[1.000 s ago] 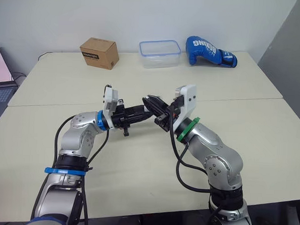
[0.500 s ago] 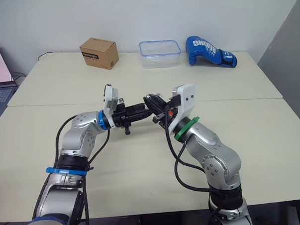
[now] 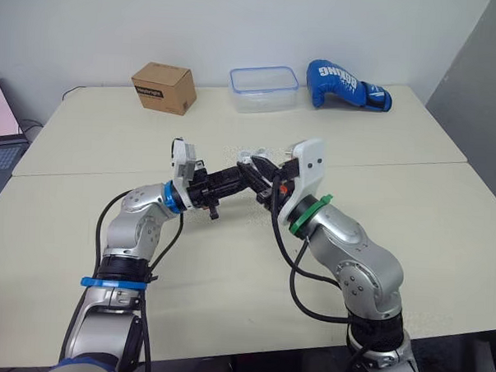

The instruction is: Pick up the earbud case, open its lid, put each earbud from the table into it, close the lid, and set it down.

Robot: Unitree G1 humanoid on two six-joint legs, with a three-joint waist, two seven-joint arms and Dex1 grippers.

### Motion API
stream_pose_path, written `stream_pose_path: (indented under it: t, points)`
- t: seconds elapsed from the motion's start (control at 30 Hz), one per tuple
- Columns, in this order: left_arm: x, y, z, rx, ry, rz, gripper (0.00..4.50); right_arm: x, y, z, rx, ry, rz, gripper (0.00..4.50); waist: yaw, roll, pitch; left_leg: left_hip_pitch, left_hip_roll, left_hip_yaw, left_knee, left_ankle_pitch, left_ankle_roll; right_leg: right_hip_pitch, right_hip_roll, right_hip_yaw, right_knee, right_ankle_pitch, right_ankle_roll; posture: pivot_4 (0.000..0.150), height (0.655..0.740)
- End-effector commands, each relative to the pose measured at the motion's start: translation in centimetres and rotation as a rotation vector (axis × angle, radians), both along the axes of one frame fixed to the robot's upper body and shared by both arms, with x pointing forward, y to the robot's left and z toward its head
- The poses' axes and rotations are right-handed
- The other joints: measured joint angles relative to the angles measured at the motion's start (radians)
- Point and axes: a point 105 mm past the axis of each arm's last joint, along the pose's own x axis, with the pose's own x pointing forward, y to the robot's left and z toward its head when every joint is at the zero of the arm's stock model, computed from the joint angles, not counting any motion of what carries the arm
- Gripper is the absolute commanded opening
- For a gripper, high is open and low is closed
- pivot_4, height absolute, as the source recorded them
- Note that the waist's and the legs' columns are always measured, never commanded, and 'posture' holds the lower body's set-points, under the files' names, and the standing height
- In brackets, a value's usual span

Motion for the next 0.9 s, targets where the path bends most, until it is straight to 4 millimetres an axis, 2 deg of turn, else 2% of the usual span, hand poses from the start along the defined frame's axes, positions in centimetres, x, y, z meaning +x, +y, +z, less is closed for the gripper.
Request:
stream_pose_path:
  t: [0.03, 0.13, 0.27, 0.43, 0.57, 0.73, 0.8, 0.9]
  points:
    - [-0.3, 0.0, 2.5, -0.036, -0.101, -0.012, 0.72, 0.1, -0.7, 0.9, 0.01, -0.059, -0.041, 3.18, 0.0, 0.0, 0.0, 0.0, 0.0, 0.0, 0.0, 0.0, 0.0, 0.0, 0.0, 0.0, 0.0, 0.0, 0.0, 0.15, 0.7307]
    - [-0.4, 0.1, 2.4, -0.034, -0.098, -0.016, 0.72, 0.1, -1.0, 1.1, 0.02, -0.075, -0.046, 4.25, -0.001, 0.0, 0.0, 0.0, 0.0, 0.001, 0.0, 0.0, 0.0, 0.0, 0.0, 0.0, 0.0, 0.0, 0.0, 0.15, 0.7307]
    - [-0.6, 0.1, 2.1, -0.033, -0.087, -0.026, 0.72, -0.6, -1.4, 2.0, 0.053, -0.101, 0.003, 4.25, -0.001, 0.0, 0.0, 0.0, 0.0, 0.001, 0.0, 0.0, 0.0, 0.0, 0.0, 0.0, 0.0, 0.0, 0.0, 0.15, 0.7307]
    - [-1.0, 0.2, 1.4, -0.016, -0.054, -0.063, 0.72, -3.1, -3.0, 4.2, 0.04, -0.158, 0.26, 4.25, -0.001, 0.0, 0.0, 0.0, 0.0, 0.0, 0.0, 0.0, 0.0, 0.001, 0.0, 0.0, -0.001, 0.0, 0.0, 0.15, 0.7307]
    - [-1.3, 0.4, 1.0, -0.005, -0.026, -0.104, 0.72, -4.4, -5.3, 5.4, -0.165, -0.154, 0.449, 4.25, 0.0, 0.0, 0.0, 0.0, 0.0, 0.0, 0.0, 0.0, 0.0, 0.001, 0.0, -0.001, -0.001, 0.0, 0.0, 0.15, 0.7307]
    - [-1.5, 0.4, 0.7, -0.004, -0.022, -0.12, 0.72, -1.9, -9.3, 4.7, -0.499, -0.026, 0.398, 4.25, 0.002, 0.0, 0.0, 0.0, 0.0, 0.004, 0.0, 0.0, 0.001, 0.002, 0.0, -0.002, -0.002, 0.0, 0.0, 0.15, 0.7307]
    - [-1.7, 0.5, 0.5, -0.001, -0.022, -0.125, 0.72, 0.4, -11.5, 3.4, -0.666, 0.051, 0.311, 4.25, 0.001, 0.0, 0.001, 0.0, 0.0, 0.004, 0.0, 0.0, 0.001, 0.002, 0.0, -0.002, -0.002, 0.0, 0.0, 0.15, 0.7307]
    - [-1.9, 0.6, 0.3, 0.004, -0.022, -0.13, 0.72, 2.0, -13.4, 1.9, -0.854, 0.113, 0.257, 4.25, 0.0, 0.0, 0.001, 0.0, 0.0, 0.006, 0.0, 0.0, 0.001, 0.001, 0.0, 0.0, -0.002, 0.0, 0.0, 0.15, 0.7307]
